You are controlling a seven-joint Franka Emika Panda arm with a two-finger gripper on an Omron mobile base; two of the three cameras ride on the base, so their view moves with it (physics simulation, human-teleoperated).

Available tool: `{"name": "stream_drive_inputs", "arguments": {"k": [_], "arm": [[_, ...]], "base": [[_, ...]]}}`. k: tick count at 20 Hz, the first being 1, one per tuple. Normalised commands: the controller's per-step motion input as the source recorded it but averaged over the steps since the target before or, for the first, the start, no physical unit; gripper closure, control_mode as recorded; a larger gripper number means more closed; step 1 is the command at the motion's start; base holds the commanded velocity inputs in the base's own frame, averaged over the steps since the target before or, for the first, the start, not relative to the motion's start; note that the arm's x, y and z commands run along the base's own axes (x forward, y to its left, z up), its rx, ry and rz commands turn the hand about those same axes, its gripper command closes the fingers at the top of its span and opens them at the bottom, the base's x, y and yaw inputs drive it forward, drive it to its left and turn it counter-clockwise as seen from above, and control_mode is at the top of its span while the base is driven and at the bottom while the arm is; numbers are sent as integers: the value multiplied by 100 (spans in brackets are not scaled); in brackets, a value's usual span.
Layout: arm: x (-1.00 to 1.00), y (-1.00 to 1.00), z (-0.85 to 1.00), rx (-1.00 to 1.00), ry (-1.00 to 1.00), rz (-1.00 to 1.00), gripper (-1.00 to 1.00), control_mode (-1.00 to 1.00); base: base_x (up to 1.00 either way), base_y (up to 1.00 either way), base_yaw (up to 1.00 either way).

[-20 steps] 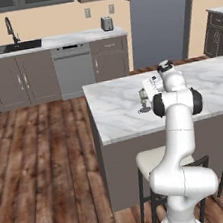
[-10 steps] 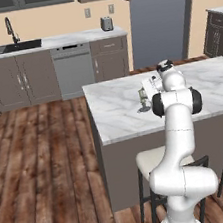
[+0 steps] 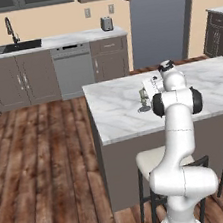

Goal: Get the candle and the liquor from the cabinet and move them to the dining counter.

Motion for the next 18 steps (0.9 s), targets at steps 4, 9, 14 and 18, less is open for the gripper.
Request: {"name": "stream_drive_inputs", "arguments": {"k": [4, 9, 14, 18], "arm": [[-2, 0, 0, 0, -1, 0, -100, -100], [0, 0, 0, 0, 0, 0, -100, -100], [0, 0, 0, 0, 0, 0, -100, -100], [0, 0, 0, 0, 0, 0, -100, -100]], "base": [[0, 0, 0], [0, 0, 0], [0, 0, 0], [0, 0, 0]]}}
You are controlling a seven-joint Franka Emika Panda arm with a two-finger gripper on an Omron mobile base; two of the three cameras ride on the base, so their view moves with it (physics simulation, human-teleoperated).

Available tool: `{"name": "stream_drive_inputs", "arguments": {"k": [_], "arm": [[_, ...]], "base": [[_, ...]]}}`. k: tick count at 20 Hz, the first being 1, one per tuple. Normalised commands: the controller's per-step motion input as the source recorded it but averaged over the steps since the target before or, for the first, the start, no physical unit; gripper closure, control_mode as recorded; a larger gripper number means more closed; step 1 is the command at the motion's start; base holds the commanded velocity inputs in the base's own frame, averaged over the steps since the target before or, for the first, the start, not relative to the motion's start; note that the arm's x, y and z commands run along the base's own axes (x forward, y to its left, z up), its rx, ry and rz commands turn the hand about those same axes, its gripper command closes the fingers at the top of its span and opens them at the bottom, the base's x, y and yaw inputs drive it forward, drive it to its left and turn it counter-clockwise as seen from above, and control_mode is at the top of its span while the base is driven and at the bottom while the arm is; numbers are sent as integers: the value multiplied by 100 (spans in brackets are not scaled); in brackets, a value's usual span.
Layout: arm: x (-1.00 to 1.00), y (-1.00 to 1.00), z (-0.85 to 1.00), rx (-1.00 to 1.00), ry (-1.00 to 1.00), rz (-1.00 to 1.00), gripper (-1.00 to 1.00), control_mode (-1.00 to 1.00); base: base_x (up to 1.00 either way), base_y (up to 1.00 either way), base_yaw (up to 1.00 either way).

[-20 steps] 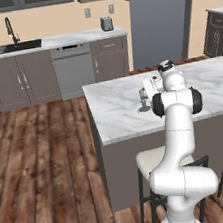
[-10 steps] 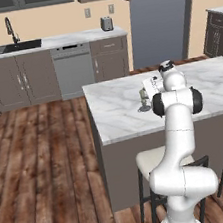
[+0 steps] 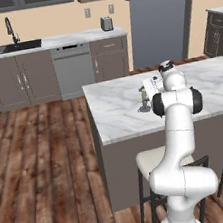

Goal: Get the candle and the liquor from the cabinet and move them to the dining counter.

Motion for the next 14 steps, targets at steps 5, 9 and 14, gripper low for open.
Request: {"name": "stream_drive_inputs", "arguments": {"k": [5, 9, 14], "arm": [[1, -2, 3, 0, 1, 0, -100, -100], [0, -12, 28, 0, 5, 0, -100, -100], [-7, -36, 43, 0, 2, 0, -100, -100]], "base": [[0, 0, 0], [0, 0, 0], [0, 0, 0]]}}
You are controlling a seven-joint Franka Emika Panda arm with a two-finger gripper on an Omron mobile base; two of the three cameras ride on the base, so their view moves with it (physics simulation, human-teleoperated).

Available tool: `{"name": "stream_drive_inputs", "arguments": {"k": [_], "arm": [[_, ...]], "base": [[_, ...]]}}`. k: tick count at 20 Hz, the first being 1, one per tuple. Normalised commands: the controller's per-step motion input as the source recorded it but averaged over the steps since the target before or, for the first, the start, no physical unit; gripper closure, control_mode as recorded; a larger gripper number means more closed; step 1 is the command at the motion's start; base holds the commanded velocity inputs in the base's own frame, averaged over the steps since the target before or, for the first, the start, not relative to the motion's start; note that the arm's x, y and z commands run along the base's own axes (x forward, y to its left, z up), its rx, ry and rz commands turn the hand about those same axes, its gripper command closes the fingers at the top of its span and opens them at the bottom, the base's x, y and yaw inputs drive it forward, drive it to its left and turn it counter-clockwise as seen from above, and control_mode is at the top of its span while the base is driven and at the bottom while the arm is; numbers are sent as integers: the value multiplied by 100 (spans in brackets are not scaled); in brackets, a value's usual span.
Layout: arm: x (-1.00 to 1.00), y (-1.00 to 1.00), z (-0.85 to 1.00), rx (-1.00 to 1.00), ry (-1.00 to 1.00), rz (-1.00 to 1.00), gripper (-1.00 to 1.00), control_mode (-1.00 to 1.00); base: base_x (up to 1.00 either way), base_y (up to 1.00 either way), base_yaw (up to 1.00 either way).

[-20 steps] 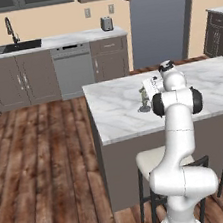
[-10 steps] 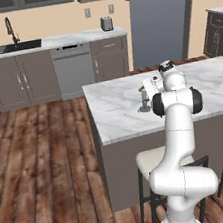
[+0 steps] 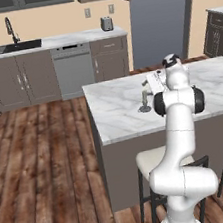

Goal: Get the candle and the liquor from the cabinet and move them to the dining counter.

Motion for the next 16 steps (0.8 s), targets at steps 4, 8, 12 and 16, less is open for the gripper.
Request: {"name": "stream_drive_inputs", "arguments": {"k": [4, 8, 12, 16], "arm": [[-46, -38, 56, 0, 2, 0, -100, -100], [-88, -26, 62, 0, 7, -9, -100, -100], [-90, -13, 63, 0, 12, -19, -100, -100], [-90, -3, 71, 0, 18, -20, -100, -100]], "base": [[0, 0, 0], [0, 0, 0], [0, 0, 0], [0, 0, 0]]}}
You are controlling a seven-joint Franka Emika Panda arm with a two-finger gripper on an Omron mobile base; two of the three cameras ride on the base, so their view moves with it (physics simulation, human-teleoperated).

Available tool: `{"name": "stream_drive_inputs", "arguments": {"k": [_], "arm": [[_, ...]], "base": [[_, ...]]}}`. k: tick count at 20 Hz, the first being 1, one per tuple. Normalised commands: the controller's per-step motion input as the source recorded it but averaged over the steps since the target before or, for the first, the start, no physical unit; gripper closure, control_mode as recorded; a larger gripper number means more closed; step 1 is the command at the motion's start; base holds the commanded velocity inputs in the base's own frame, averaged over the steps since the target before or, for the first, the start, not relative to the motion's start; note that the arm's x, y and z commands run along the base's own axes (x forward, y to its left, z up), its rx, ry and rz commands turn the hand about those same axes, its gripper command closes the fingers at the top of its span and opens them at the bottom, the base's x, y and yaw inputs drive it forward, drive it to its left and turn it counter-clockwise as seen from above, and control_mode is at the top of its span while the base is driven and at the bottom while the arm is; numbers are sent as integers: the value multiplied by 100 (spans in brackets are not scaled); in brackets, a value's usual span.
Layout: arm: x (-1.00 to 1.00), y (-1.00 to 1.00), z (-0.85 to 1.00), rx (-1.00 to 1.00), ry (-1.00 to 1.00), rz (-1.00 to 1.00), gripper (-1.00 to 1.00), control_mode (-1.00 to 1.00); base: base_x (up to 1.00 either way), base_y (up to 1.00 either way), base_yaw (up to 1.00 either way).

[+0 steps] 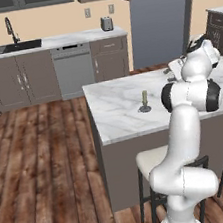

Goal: Get the candle and the liquor from the cabinet and move them to the dining counter.

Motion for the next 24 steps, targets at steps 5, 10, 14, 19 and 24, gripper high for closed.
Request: {"name": "stream_drive_inputs", "arguments": {"k": [5, 10, 14, 19, 24], "arm": [[-87, 0, 62, 0, 21, -26, -100, -100], [-82, 7, 50, 0, 23, -31, -100, -100], [-68, 29, 39, -1, 27, -36, -100, -100], [-50, 50, 16, -5, 29, -40, -100, -100], [-49, 56, 15, -6, 26, -43, -100, -100]], "base": [[0, 0, 0], [0, 0, 0], [0, 0, 0], [0, 0, 0], [0, 0, 0]]}}
